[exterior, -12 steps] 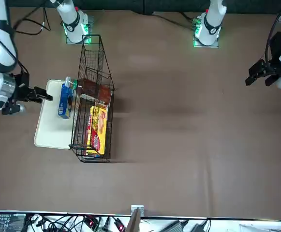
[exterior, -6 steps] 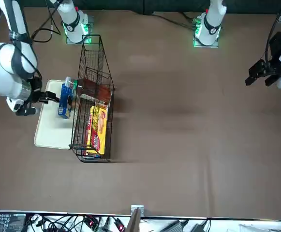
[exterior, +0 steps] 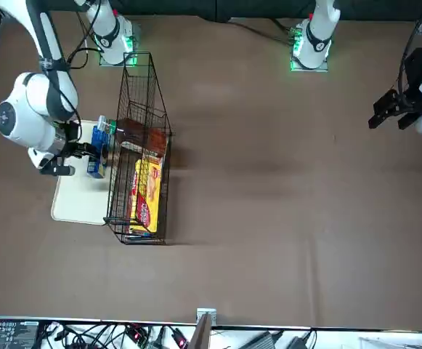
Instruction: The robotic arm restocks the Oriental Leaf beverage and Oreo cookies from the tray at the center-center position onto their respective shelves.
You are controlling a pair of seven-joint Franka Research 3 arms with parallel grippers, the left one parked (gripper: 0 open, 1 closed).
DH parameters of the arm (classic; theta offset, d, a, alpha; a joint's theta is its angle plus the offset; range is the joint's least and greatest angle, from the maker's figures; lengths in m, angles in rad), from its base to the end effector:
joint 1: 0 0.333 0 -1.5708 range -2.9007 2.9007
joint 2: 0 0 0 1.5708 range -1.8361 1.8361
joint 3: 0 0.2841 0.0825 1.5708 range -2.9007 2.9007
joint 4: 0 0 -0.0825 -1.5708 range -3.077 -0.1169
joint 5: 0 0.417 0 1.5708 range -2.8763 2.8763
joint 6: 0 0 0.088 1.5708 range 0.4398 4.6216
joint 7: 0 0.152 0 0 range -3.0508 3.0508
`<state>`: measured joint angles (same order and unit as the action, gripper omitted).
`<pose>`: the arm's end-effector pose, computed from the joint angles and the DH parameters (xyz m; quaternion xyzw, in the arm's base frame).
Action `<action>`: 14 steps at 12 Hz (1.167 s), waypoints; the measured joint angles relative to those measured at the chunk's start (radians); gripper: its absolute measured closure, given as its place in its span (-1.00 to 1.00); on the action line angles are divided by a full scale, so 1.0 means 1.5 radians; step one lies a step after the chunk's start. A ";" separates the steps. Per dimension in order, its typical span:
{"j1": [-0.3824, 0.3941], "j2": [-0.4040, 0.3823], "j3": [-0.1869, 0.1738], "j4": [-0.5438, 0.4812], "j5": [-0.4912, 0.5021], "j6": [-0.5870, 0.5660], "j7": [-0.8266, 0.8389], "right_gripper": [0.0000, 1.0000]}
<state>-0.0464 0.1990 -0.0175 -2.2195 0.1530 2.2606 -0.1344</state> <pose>0.5378 -0.0254 0.1736 -0.9953 0.0180 0.0729 0.0607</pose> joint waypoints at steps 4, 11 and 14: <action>0.020 0.012 0.000 -0.025 0.000 0.034 0.027 -0.99; 0.020 0.015 -0.001 -0.049 -0.018 0.059 0.030 -0.99; 0.020 0.022 -0.001 -0.051 -0.021 0.065 0.030 -0.99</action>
<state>-0.0165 0.2321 -0.0189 -2.2956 0.1211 2.3581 -0.0890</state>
